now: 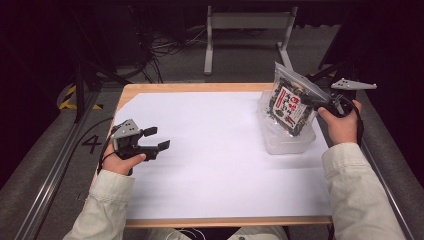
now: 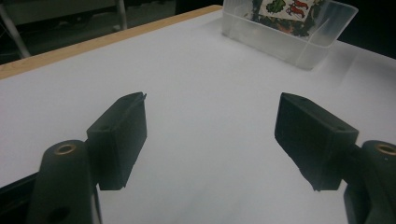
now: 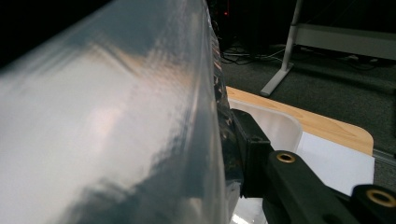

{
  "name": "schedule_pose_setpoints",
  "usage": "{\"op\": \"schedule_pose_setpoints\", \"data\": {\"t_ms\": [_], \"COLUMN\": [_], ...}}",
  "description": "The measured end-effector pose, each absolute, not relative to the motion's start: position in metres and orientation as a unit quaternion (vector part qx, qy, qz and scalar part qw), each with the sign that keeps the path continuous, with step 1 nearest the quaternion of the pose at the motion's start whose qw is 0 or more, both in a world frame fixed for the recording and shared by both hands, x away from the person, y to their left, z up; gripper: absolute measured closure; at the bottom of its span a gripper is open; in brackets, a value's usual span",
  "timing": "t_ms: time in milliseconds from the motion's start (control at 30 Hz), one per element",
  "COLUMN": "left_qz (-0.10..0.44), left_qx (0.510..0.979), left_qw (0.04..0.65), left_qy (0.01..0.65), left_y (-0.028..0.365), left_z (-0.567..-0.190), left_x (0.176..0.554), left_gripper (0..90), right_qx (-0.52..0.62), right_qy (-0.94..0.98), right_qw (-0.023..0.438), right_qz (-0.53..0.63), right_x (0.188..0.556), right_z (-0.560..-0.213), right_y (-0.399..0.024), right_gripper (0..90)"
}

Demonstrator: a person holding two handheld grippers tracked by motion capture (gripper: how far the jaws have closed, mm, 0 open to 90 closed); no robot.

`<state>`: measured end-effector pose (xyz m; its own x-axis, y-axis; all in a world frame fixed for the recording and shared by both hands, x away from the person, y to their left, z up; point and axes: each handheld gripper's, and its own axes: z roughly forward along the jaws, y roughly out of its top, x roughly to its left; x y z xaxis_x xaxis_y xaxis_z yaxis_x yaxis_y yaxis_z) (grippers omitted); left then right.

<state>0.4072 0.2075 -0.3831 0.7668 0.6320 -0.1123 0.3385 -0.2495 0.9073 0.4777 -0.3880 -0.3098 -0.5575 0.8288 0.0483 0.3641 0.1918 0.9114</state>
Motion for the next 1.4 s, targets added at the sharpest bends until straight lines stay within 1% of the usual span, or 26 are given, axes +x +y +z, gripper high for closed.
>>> {"op": "schedule_pose_setpoints", "data": {"t_ms": [200, 333, 500, 600, 700, 767, 900, 1067, 1133, 1300, 1400], "left_qz": [0.141, 0.141, 0.144, 0.143, 0.141, 0.142, 0.136, 0.137, 0.139, 0.132, 0.121], "left_qx": [0.779, 0.779, 0.779, 0.778, 0.778, 0.779, 0.779, 0.779, 0.781, 0.785, 0.787], "left_qw": [0.526, 0.526, 0.526, 0.525, 0.525, 0.525, 0.525, 0.527, 0.526, 0.524, 0.526], "left_qy": [0.311, 0.312, 0.311, 0.314, 0.315, 0.313, 0.315, 0.311, 0.308, 0.302, 0.298], "left_y": [0.209, 0.209, 0.211, 0.211, 0.211, 0.211, 0.212, 0.213, 0.213, 0.213, 0.215], "left_z": [-0.384, -0.384, -0.384, -0.384, -0.385, -0.385, -0.386, -0.388, -0.389, -0.393, -0.396], "left_x": [0.408, 0.408, 0.408, 0.408, 0.408, 0.408, 0.406, 0.402, 0.399, 0.394, 0.391], "left_gripper": [25.9, 26.0, 25.6, 25.4, 25.3, 25.1, 25.0, 24.5, 24.2, 23.6, 23.0], "right_qx": [0.411, 0.408, 0.414, 0.410, 0.403, 0.397, 0.388, 0.376, 0.364, 0.347, 0.327], "right_qy": [0.733, 0.738, 0.724, 0.718, 0.714, 0.711, 0.702, 0.699, 0.697, 0.697, 0.706], "right_qw": [0.234, 0.244, 0.259, 0.265, 0.265, 0.274, 0.286, 0.298, 0.308, 0.306, 0.295], "right_qz": [0.488, 0.480, 0.487, 0.496, 0.508, 0.512, 0.524, 0.531, 0.536, 0.549, 0.555], "right_x": [0.478, 0.478, 0.477, 0.475, 0.472, 0.470, 0.465, 0.456, 0.446, 0.432, 0.421], "right_z": [-0.308, -0.306, -0.306, -0.303, -0.296, -0.289, -0.278, -0.263, -0.252, -0.242, -0.240], "right_y": [-0.388, -0.385, -0.386, -0.386, -0.383, -0.382, -0.381, -0.379, -0.376, -0.370, -0.360], "right_gripper": [74.6, 72.8, 55.1, 48.9, 43.9, 41.2, 38.4, 37.9, 37.9, 37.2, 36.4]}}
